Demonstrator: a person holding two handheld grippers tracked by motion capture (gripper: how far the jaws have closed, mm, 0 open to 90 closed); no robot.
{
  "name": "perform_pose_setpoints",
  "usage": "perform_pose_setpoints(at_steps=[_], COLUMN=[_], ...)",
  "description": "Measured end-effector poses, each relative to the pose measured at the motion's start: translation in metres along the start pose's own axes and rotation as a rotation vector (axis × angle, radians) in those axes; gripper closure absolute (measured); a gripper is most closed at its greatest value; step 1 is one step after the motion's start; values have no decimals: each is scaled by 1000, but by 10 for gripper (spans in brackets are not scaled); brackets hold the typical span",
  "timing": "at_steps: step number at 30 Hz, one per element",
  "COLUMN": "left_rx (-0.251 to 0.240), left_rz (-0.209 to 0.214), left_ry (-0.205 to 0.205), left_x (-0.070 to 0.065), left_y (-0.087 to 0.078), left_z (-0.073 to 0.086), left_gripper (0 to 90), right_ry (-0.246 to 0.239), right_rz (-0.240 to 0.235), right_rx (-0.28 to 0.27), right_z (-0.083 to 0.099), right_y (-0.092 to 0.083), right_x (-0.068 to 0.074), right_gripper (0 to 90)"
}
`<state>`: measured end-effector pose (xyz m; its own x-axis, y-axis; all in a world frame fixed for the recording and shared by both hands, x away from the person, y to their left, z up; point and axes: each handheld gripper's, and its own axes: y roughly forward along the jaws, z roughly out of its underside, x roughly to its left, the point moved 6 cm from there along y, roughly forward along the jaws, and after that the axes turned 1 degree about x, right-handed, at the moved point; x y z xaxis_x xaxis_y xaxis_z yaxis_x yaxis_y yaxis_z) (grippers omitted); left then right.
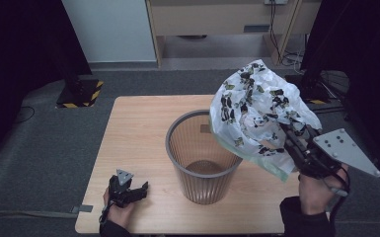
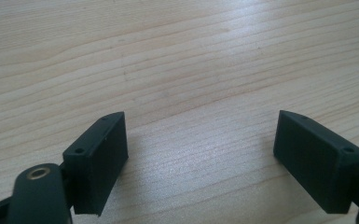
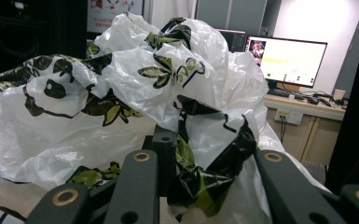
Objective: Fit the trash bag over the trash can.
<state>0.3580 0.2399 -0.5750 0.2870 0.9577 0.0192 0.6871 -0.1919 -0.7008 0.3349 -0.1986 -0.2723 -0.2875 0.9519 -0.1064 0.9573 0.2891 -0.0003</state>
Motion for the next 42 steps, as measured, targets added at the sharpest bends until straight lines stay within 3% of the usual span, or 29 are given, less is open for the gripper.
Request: perform_pose_setpoints(at_steps=[9, 24, 35, 42], left_rx=[0, -1, 0, 0], left_rz=[0, 0, 1, 2], left_ry=[0, 0, -2, -2], left_x=[0, 0, 0, 0], left_y=[0, 0, 0, 0], left_z=[0, 0, 0, 0], left_gripper=[170, 169, 169, 170], right_ry=[23, 34, 22, -2], right_rz=[-12, -112, -163, -189], right_rx=[-18, 12, 41, 81], right_z=[4, 11, 15, 19], right_y=[-4, 11, 22, 24], right_x=[30, 87, 113, 121], right_gripper=[704, 695, 687, 619])
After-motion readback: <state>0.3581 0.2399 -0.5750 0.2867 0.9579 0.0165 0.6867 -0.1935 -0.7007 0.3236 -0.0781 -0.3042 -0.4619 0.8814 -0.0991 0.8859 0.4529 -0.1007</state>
